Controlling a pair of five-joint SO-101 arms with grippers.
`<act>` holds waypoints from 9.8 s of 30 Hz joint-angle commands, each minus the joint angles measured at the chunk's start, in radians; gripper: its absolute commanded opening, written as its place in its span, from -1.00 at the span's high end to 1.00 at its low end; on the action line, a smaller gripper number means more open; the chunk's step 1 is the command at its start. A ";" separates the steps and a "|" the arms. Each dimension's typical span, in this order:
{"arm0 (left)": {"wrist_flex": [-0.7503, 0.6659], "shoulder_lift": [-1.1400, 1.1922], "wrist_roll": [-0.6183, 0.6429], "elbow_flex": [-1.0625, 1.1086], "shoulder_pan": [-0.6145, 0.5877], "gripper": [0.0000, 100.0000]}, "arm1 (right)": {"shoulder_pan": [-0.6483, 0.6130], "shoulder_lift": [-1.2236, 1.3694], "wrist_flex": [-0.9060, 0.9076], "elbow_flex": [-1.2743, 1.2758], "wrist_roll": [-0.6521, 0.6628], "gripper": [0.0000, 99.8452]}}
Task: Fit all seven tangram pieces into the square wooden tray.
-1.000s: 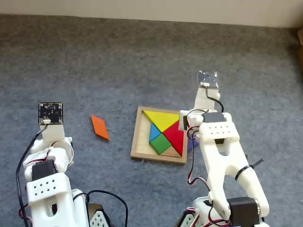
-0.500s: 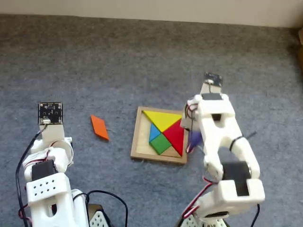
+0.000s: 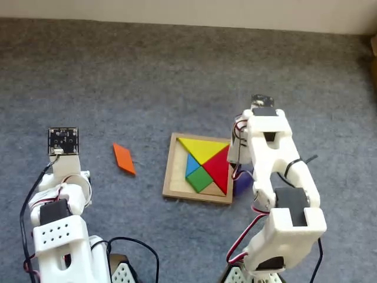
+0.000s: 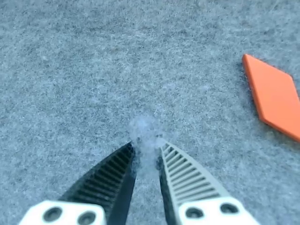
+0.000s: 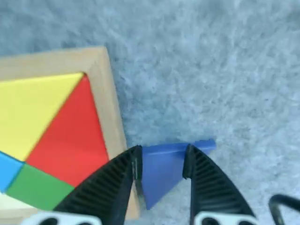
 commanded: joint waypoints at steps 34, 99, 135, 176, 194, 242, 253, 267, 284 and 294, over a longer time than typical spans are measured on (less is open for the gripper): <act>-0.015 -0.013 -0.011 -0.004 0.008 0.87 | -0.033 -0.012 0.015 0.035 -0.215 0.34; -0.015 -0.013 -0.011 -0.004 0.008 0.87 | 0.005 0.068 0.013 -0.091 -0.334 0.34; -0.015 -0.013 -0.011 -0.004 0.008 0.87 | 0.002 0.056 0.071 -0.045 -0.170 0.73; -0.015 -0.013 -0.011 -0.004 0.007 0.87 | -0.185 -0.229 -0.036 0.320 0.210 0.56; -0.015 -0.013 -0.011 -0.004 0.007 0.87 | -0.185 -0.228 -0.073 0.387 0.371 0.56; -0.015 -0.013 -0.011 -0.004 0.007 0.87 | -0.211 -0.232 -0.067 0.461 0.531 0.78; -0.015 -0.013 -0.011 -0.004 0.007 0.87 | -0.154 -0.239 0.085 0.351 0.534 0.88; -0.015 -0.013 -0.011 -0.004 0.007 0.87 | -0.162 -0.239 0.305 0.076 0.526 0.88; -0.015 -0.013 -0.011 -0.004 0.007 0.87 | -0.556 -0.228 0.007 -0.022 0.190 0.88; -0.015 -0.013 -0.011 -0.004 0.007 0.87 | -0.680 -0.228 -0.294 0.162 0.146 0.87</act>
